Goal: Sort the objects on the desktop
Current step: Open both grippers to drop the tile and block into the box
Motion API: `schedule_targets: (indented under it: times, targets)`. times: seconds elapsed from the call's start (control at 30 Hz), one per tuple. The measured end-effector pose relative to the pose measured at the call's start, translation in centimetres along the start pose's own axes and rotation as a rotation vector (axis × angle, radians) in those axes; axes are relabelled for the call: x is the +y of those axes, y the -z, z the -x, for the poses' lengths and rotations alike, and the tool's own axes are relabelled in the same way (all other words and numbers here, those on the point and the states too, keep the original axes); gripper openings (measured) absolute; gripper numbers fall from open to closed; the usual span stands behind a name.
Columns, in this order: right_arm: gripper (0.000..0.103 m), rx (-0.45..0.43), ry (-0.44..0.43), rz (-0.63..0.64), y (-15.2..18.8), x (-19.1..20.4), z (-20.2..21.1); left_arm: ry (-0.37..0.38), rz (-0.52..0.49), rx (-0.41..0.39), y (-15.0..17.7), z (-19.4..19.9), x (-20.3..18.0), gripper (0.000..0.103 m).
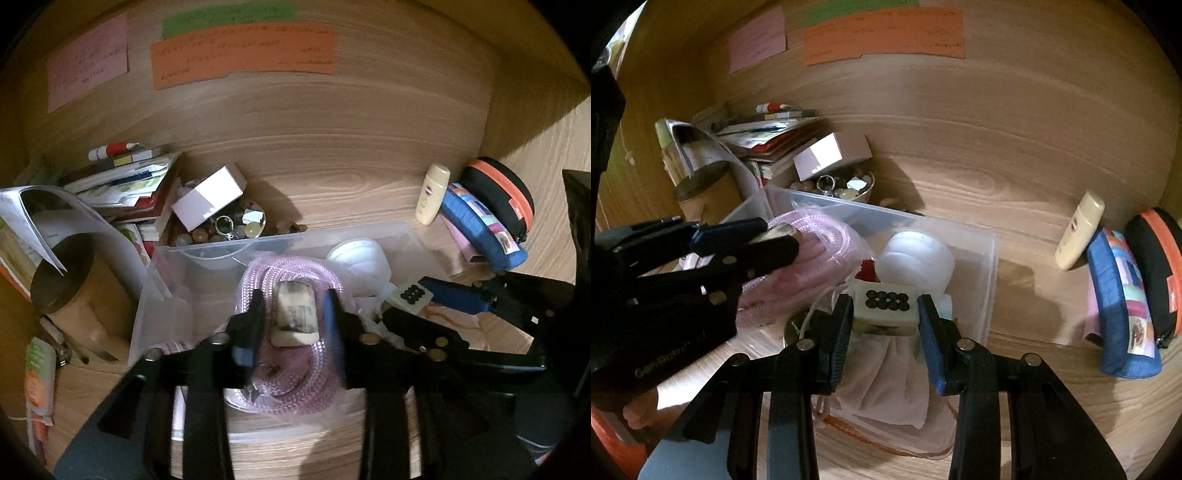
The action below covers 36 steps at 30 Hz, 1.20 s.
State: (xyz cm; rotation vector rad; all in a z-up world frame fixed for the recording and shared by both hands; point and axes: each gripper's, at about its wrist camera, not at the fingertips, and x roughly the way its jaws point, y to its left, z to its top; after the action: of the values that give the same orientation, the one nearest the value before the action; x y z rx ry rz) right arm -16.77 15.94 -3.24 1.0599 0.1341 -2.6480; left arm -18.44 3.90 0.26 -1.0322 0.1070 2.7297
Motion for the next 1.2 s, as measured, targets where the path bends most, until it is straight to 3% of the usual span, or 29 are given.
schedule_targets:
  times: [0.2,0.33,0.5,0.6,0.9,1.2]
  targets:
    - [0.058,-0.034,0.011,0.012,-0.2,0.2,0.6,-0.003,-0.008,-0.034,-0.1,1.3,0.0,0.061]
    - [0.073,-0.049,0.000,0.025,-0.3,0.7,1.3,-0.016,-0.010,-0.062,-0.2,2.6,0.0,0.065]
    - [0.081,-0.060,0.008,0.035,-0.5,1.3,2.4,-0.028,0.001,-0.077,0.1,4.1,0.4,0.069]
    - [0.081,-0.064,0.004,0.030,-0.4,1.5,3.3,-0.046,0.005,-0.090,0.5,5.1,0.8,0.077]
    - [0.083,-0.088,0.029,0.015,1.0,2.2,6.4,-0.088,0.021,-0.104,2.6,7.5,2.0,0.079]
    - [0.088,-0.128,0.036,-0.003,2.6,3.0,9.1,-0.186,-0.015,-0.111,5.4,9.0,2.1,0.079]
